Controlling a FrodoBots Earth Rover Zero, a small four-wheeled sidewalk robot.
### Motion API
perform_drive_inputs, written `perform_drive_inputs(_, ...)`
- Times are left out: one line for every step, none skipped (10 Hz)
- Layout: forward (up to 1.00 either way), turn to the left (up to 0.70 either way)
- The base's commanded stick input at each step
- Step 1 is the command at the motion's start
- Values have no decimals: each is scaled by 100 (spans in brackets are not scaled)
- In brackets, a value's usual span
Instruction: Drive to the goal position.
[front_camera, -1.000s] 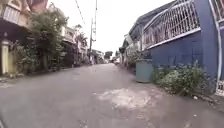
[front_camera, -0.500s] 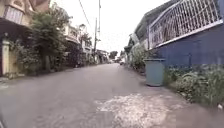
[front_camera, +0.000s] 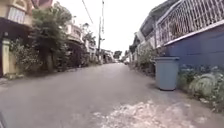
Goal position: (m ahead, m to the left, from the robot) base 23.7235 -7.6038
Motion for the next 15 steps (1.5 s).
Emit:
perform_drive_inputs(85,9)
perform_drive_inputs(85,9)
perform_drive_inputs(85,9)
perform_drive_inputs(85,9)
perform_drive_inputs(85,9)
perform_drive_inputs(85,9)
perform_drive_inputs(85,9)
perform_drive_inputs(85,9)
perform_drive_inputs(85,9)
perform_drive_inputs(85,9)
perform_drive_inputs(85,9)
perform_drive_inputs(85,6)
perform_drive_inputs(85,-13)
perform_drive_inputs(85,-25)
perform_drive_inputs(85,-25)
